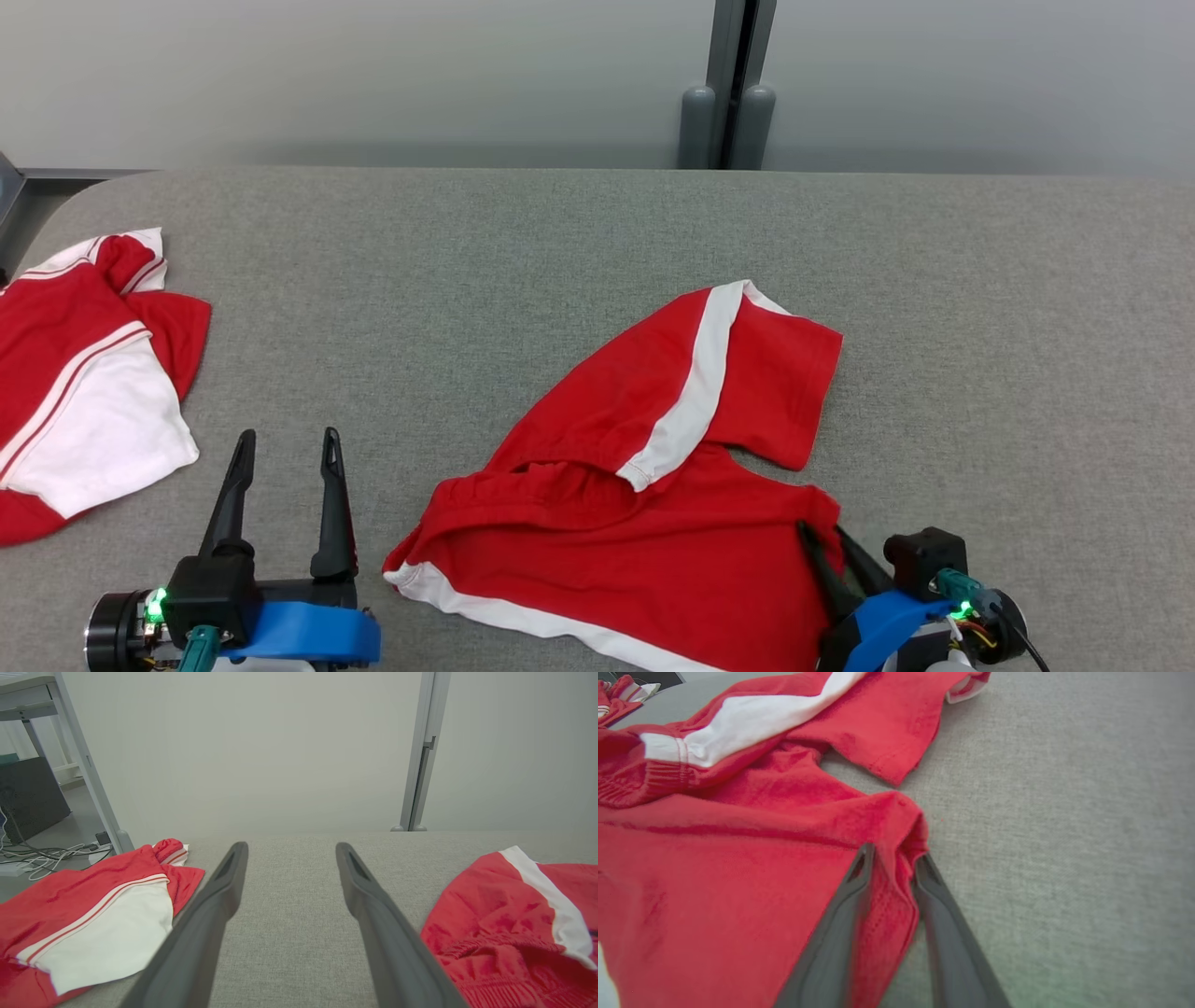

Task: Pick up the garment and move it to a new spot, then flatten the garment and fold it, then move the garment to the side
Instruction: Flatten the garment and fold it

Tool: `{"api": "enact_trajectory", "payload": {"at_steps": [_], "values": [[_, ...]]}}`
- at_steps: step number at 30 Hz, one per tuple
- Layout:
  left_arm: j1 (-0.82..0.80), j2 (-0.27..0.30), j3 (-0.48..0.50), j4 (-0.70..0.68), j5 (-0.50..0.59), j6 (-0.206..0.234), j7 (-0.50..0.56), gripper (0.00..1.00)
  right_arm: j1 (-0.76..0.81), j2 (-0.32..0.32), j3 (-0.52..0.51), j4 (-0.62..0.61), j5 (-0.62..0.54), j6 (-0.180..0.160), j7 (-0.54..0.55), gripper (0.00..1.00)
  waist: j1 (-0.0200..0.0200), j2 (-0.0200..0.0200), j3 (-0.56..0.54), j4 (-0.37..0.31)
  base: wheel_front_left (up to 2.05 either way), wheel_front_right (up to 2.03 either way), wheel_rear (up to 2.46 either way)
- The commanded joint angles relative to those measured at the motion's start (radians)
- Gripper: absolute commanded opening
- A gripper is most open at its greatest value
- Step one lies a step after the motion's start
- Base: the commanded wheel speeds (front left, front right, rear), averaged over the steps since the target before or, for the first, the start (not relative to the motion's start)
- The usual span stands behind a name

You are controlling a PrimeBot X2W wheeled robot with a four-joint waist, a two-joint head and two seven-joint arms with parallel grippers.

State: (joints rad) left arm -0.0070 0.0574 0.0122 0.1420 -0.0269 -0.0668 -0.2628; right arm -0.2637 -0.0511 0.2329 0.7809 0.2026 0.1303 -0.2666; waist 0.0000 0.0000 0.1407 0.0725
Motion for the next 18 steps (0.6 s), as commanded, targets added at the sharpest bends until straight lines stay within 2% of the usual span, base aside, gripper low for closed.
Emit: {"api": "enact_trajectory", "payload": {"at_steps": [1,14,15,16,17,18], "values": [[-0.011,-0.002,-0.012,0.000,0.006,0.012,-0.003,1.00,-0.022,-0.002,-0.006,0.001,0.005,0.001,0.003,0.00,0.0000,0.0000,-0.006,-0.004,0.00,0.00,0.00],[0.004,-0.005,-0.036,0.010,0.002,0.001,-0.003,1.00,-0.054,-0.144,-0.146,-0.006,-0.022,0.001,0.002,0.00,0.0000,0.0000,-0.037,0.000,0.00,0.00,0.00],[0.005,-0.005,-0.038,0.011,0.000,0.002,-0.003,1.00,-0.060,-0.147,-0.145,0.001,-0.019,0.001,0.002,0.20,0.0000,0.0000,-0.039,0.001,0.00,0.00,0.00],[0.007,-0.006,-0.040,0.011,-0.001,0.003,-0.003,1.00,-0.066,-0.150,-0.144,0.005,-0.016,0.001,0.002,0.95,0.0000,0.0000,-0.041,0.000,0.00,0.00,0.00],[0.008,-0.006,-0.041,0.011,-0.003,0.003,-0.003,1.00,-0.070,-0.151,-0.141,0.007,-0.014,0.001,0.002,1.00,0.0000,0.0000,-0.043,-0.001,0.00,0.00,0.00],[0.010,-0.006,-0.041,0.012,-0.004,0.003,-0.003,1.00,-0.071,-0.150,-0.136,0.007,-0.013,0.001,0.002,1.00,0.0000,0.0000,-0.045,-0.002,0.00,0.00,0.00]]}}
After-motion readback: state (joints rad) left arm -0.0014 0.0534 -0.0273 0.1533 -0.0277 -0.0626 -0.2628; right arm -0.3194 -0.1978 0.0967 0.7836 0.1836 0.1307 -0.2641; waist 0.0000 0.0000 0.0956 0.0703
